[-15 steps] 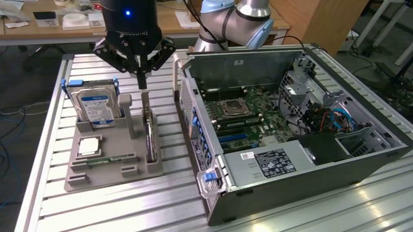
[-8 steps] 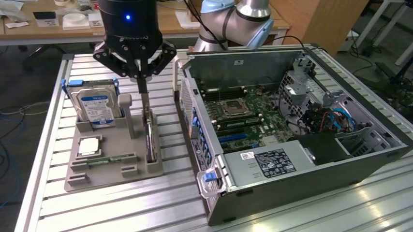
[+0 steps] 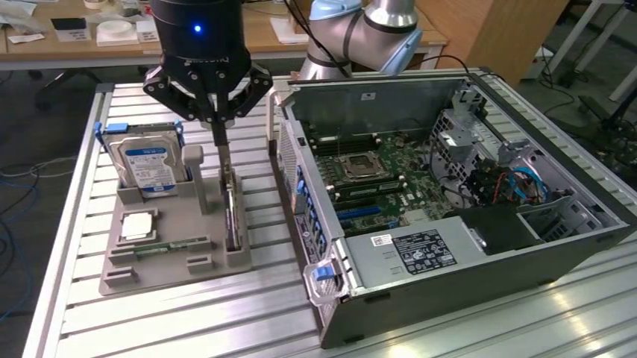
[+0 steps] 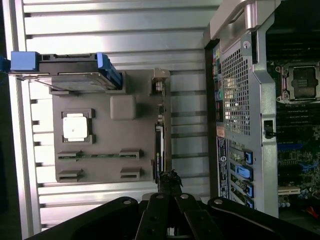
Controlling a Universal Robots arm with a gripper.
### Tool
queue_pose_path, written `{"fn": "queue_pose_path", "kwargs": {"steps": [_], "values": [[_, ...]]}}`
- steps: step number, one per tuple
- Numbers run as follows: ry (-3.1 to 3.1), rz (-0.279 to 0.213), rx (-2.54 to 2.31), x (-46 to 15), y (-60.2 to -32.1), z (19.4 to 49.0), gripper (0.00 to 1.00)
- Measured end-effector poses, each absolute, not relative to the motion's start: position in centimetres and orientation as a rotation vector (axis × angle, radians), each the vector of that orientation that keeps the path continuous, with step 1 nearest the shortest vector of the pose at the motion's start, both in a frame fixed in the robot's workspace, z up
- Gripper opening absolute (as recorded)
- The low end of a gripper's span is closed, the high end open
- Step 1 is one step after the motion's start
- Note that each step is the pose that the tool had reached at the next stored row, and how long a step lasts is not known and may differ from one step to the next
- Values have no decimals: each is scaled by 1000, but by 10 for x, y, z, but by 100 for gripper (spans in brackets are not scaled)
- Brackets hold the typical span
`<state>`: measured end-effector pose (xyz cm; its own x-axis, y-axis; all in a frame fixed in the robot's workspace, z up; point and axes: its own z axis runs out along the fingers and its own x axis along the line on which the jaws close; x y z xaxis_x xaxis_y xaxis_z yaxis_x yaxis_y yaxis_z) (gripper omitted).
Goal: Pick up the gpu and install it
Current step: 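Reach for the gpu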
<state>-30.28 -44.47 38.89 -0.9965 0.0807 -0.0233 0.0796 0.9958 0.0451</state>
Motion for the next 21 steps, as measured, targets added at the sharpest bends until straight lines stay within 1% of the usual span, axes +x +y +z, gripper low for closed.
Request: {"fn": "queue_pose_path", "kwargs": {"steps": [10,21], "values": [[3113,69,125,-303,-452,389,11],[3113,69,125,-303,-452,388,11]]}}
